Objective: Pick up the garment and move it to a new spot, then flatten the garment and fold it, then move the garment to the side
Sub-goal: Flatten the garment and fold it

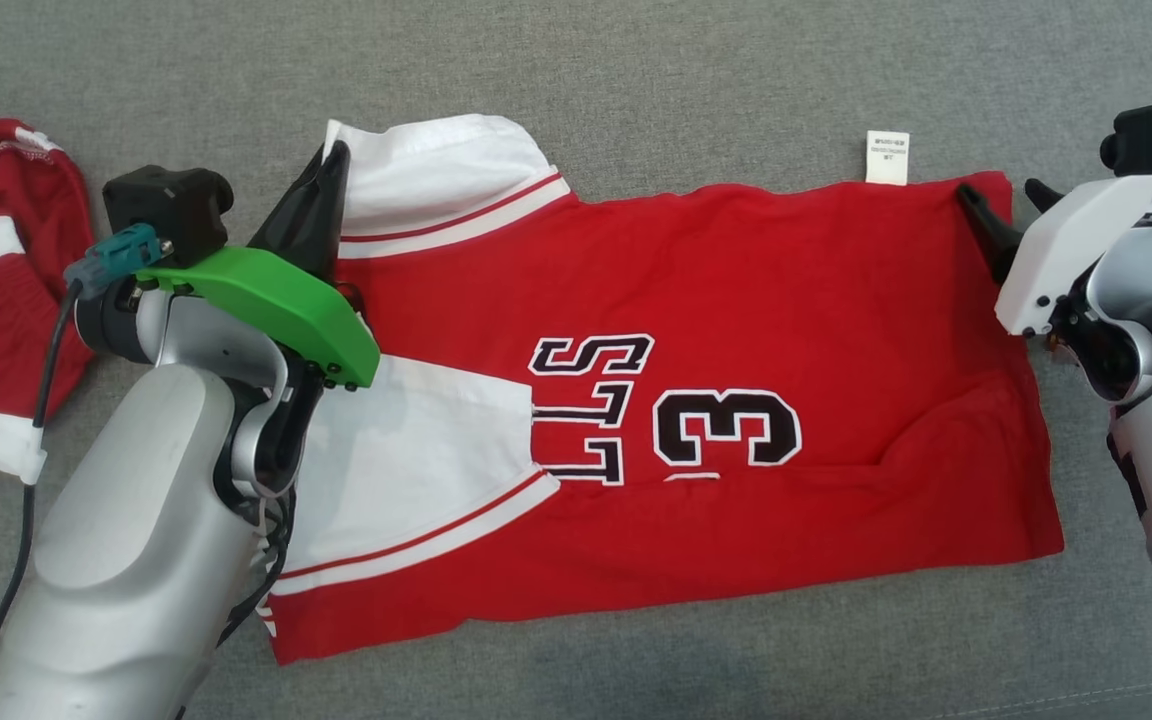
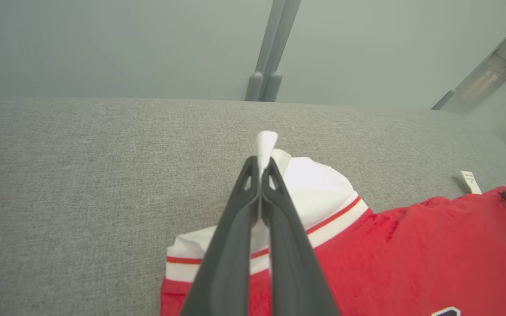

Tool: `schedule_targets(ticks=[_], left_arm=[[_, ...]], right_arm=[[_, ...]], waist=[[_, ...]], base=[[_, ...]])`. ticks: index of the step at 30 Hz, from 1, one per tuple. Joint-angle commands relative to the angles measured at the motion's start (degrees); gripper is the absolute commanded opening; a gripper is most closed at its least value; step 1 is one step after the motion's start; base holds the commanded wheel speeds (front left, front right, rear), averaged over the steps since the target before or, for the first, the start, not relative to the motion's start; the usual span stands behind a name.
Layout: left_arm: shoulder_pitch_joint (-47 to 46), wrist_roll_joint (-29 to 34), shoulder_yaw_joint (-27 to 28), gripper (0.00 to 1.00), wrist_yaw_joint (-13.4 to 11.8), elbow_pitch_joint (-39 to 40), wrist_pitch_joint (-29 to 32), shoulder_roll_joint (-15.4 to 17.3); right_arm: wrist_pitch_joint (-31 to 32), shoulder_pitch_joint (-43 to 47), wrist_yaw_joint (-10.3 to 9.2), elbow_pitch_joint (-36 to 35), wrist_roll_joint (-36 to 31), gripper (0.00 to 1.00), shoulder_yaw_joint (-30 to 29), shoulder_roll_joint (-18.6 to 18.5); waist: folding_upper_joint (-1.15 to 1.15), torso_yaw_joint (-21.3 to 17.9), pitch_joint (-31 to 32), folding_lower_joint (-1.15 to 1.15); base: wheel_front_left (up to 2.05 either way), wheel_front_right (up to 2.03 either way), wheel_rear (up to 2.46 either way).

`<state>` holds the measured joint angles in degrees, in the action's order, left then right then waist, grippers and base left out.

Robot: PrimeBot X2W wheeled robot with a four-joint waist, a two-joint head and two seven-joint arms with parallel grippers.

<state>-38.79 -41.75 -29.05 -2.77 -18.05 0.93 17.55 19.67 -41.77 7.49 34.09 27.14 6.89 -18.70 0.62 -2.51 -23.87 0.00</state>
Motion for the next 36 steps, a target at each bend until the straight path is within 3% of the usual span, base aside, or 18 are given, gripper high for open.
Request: schedule_targets(ticks=[1, 11, 12, 14, 17, 18, 28, 36], left_arm=[[0.6, -0.1, 0.0, 0.00, -0.2, 0.2, 0.0, 0.4], [0.3, -0.5, -0.3, 0.00, -0.3, 0.4, 0.1, 0.0], [0.2, -0.6, -0.3, 0.00, -0.3, 0.4, 0.1, 0.0], [0.1, -0.7, -0.2, 0.00, -0.3, 0.4, 0.0, 0.1], [0.2, -0.8, -0.1, 0.00, -0.4, 0.5, -0.1, 0.5], [0.2, -0.8, -0.1, 0.00, -0.4, 0.6, 0.0, 0.6], [2.9, -2.2, 0.5, 0.00, -0.1, 3.9, -1.2, 1.3], [11.2, -4.1, 2.5, 0.00, -2.6, 14.3, -2.2, 3.7]], right_arm=[[0.3, -0.9, 0.01, 0.9, 0.1, 1.00, 0.3, -0.4], [1.1, -3.6, 0.02, 5.2, 0.1, 1.00, 4.3, -1.6], [1.2, -3.6, 0.02, 5.4, 0.0, 0.90, 5.3, -1.8], [1.1, -3.8, 0.02, 5.8, 0.5, 0.45, 6.5, -2.2], [-0.3, -4.2, 0.01, 6.0, 1.2, 0.06, 7.3, -2.7], [-1.0, -4.5, 0.01, 6.1, 1.5, 0.00, 7.4, -2.8], [-7.1, -3.4, -0.03, 5.6, 5.2, 0.00, 8.5, -4.3], [-11.6, 3.1, -0.02, -1.2, 10.4, 0.00, 10.0, -6.6]], waist=[[-0.62, 0.2, 0.0, 0.00], [-0.62, 1.0, -0.2, 0.00], [-0.62, 1.1, -0.3, 0.00], [-0.62, 1.0, -0.5, 0.00], [-0.62, 0.9, -0.7, 0.00], [-0.62, 0.9, -0.8, 0.00], [-0.62, 1.0, 0.3, 0.00], [-0.62, 1.3, 1.9, 0.00]], base=[[0.00, 0.00, 0.00], [0.00, 0.00, 0.00], [0.00, 0.00, 0.00], [0.00, 0.00, 0.00], [0.00, 0.00, 0.00], [0.00, 0.00, 0.00], [0.00, 0.00, 0.00], [0.00, 0.00, 0.00]])
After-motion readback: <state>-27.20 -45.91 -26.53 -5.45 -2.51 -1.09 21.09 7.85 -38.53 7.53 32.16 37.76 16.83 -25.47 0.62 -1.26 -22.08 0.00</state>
